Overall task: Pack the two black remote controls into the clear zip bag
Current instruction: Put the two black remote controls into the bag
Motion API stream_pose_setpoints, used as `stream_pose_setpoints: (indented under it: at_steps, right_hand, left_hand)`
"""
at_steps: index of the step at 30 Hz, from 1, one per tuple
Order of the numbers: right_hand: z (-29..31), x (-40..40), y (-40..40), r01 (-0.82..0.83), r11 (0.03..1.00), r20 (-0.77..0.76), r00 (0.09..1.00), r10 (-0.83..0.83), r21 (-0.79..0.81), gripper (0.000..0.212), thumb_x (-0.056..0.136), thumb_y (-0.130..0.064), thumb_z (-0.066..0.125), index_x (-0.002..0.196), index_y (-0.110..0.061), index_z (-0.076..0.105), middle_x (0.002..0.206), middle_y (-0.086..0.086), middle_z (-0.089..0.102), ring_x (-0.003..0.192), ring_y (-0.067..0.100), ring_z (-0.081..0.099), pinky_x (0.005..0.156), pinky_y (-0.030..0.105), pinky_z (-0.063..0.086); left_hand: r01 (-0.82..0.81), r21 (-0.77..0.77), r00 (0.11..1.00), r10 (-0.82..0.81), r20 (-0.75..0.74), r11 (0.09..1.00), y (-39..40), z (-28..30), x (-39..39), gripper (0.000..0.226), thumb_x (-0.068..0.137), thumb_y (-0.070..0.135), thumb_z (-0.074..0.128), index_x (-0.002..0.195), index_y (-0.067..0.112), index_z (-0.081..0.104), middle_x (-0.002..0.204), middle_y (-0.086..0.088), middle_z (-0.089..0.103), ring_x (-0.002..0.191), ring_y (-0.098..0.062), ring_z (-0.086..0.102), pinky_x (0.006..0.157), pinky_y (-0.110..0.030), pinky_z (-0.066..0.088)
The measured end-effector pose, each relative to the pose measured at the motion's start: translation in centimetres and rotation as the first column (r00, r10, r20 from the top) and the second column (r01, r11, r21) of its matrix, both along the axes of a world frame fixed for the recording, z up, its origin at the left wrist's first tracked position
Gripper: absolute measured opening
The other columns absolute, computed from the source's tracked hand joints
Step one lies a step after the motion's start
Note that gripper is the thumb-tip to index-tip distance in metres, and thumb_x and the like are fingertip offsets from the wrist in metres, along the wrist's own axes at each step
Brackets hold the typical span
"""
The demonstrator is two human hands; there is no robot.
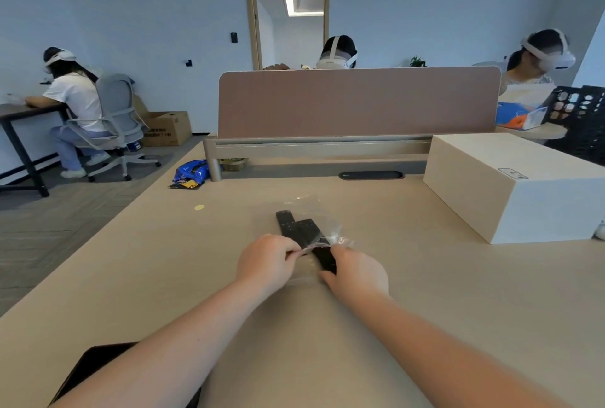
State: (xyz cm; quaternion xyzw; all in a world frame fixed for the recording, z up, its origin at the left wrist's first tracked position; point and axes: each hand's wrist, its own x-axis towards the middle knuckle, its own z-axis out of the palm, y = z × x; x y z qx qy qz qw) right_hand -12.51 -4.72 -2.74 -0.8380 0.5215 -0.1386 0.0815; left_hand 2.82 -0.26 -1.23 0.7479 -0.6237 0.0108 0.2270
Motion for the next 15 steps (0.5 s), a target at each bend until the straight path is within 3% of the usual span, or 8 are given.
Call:
stream_pose_setpoints:
  at_steps: [4, 6, 9, 12, 15]
  right_hand:
    - [0.2, -0.7, -0.2, -0.005, 1.000, -0.047, 0.999, 0.006, 0.024, 0.030, 0.090, -0.041, 0.055, 0.103, -0.014, 0.055, 0.102, 0.006, 0.068, 0.094, 0.029, 0.064, 0.060, 0.029, 0.040]
    - [0.1, -0.7, -0.3, -0.017, 0.999, -0.073, 0.997, 0.020, 0.030, 0.027, 0.092, -0.040, 0.053, 0.093, -0.014, 0.058, 0.091, 0.007, 0.064, 0.084, 0.029, 0.061, 0.053, 0.026, 0.035]
    - [-0.1, -0.5, -0.5, -0.035, 0.999, -0.084, 0.996, 0.037, 0.026, 0.022, 0.094, -0.035, 0.049, 0.080, -0.018, 0.049, 0.086, 0.008, 0.059, 0.077, 0.028, 0.054, 0.048, 0.026, 0.030]
    - [-0.5, -0.1, -1.0, -0.047, 0.999, -0.115, 0.992, 0.046, -0.001, 0.015, 0.094, -0.021, 0.044, 0.088, -0.016, 0.057, 0.099, 0.009, 0.067, 0.082, 0.030, 0.060, 0.052, 0.026, 0.032]
    - [-0.9, 0.4, -1.3, -0.045, 0.999, -0.151, 0.988, 0.044, 0.001, 0.019, 0.090, -0.008, 0.042, 0.090, -0.016, 0.059, 0.091, 0.007, 0.059, 0.074, 0.028, 0.050, 0.044, 0.024, 0.022]
  left_hand:
    - [-0.003, 0.020, 1.000, 0.003, 0.000, 1.000, -0.1, -0.1, 0.0, 0.021, 0.091, 0.032, 0.050, 0.098, 0.031, 0.070, 0.104, 0.011, 0.072, 0.103, -0.019, 0.059, 0.074, -0.029, 0.047]
    - [0.001, 0.014, 1.000, -0.001, -0.003, 1.000, -0.1, 0.0, -0.2, 0.020, 0.091, 0.031, 0.050, 0.097, 0.030, 0.070, 0.103, 0.010, 0.072, 0.101, -0.020, 0.059, 0.075, -0.031, 0.049]
    - [0.009, -0.001, 1.000, -0.009, -0.002, 1.000, 0.1, 0.2, -0.4, 0.021, 0.091, 0.030, 0.050, 0.096, 0.029, 0.070, 0.101, 0.009, 0.072, 0.100, -0.020, 0.060, 0.074, -0.032, 0.050]
    - [0.014, -0.002, 1.000, -0.014, 0.004, 1.000, 0.1, 0.1, -0.4, 0.021, 0.091, 0.031, 0.050, 0.094, 0.028, 0.071, 0.099, 0.007, 0.073, 0.098, -0.021, 0.059, 0.074, -0.033, 0.051]
    - [0.018, 0.014, 1.000, -0.018, 0.006, 1.000, 0.1, -0.1, -0.2, 0.021, 0.091, 0.031, 0.050, 0.093, 0.026, 0.071, 0.096, 0.006, 0.073, 0.095, -0.022, 0.060, 0.074, -0.036, 0.053]
